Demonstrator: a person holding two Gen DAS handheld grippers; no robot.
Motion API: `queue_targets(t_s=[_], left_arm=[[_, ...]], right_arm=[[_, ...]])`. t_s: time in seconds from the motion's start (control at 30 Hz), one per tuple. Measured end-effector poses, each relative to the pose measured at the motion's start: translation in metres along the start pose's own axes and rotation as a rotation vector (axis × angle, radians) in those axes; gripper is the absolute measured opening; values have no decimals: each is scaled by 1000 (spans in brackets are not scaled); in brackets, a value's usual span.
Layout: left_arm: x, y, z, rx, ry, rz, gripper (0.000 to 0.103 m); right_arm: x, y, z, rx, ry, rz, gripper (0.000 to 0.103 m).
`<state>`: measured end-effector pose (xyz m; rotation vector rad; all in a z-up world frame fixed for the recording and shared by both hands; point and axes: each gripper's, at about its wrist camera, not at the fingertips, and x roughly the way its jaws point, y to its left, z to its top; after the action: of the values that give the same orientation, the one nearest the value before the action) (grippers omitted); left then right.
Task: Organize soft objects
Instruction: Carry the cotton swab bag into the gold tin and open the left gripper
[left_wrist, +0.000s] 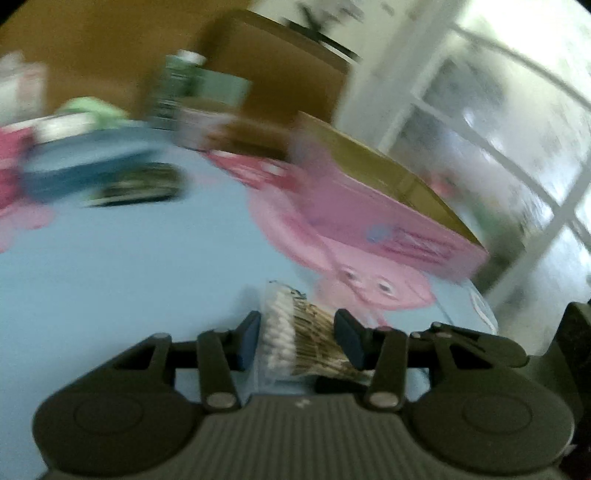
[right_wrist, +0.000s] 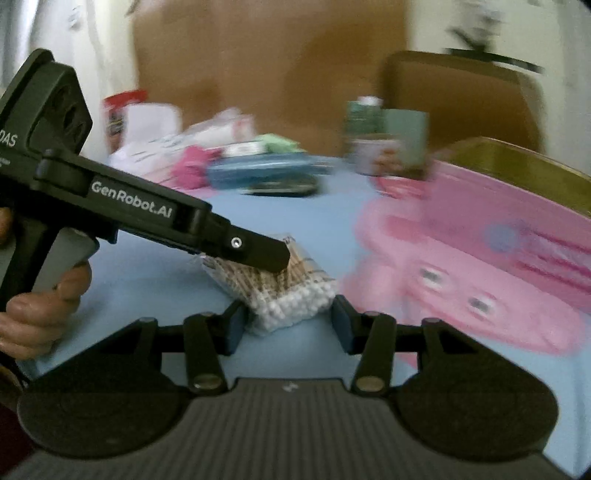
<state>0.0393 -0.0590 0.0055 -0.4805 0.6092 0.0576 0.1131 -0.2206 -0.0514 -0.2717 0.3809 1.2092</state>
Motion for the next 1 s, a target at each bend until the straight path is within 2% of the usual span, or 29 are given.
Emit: queue_targets(t_s=[0.13,0.27,0.37,0.5,0.63,0.73,0.8,0.83,0.87,0.9,0.93,0.97,1.0], left_arm=[[46,-52,12,110,70,-57,45],[77,-97,17,202,91,-85,45],[82,-126,30,258,50,-106,45],[78,-156,57,324,-56,-135,45],[95,-173,84,364,-127,-111,49],[119,-171,97,351,-123,-72,51],[131,-167,100,340,-125,-19,59],[135,-165,100,332,-128,6,60],[138,-161,100,323,-128,23,62],[141,-158,101,313,-125,35,65],[140,-154,100,303,-126,45,68],[136,-149,99,296,-139,52,77],[131,-146,97,295,-157,63,84]], right_arm=[[-28,-37,-24,91,-50,-110,52],[-49,-71,-42,190,-99,-195,52],[-61,-90,-43,228,-168,-246,52],[-78,-109,-23,231,-303,-298,52],[-74,-129,9,200,-345,-362,52],[-55,-147,27,198,-318,-401,52],[-41,-156,36,200,-282,-437,52],[-33,-160,39,194,-265,-458,53],[-25,-162,41,187,-242,-483,58],[-18,-163,43,185,-221,-511,72],[-16,-163,44,189,-218,-537,79],[-17,-162,41,198,-231,-555,88],[-20,-160,38,205,-244,-556,88]])
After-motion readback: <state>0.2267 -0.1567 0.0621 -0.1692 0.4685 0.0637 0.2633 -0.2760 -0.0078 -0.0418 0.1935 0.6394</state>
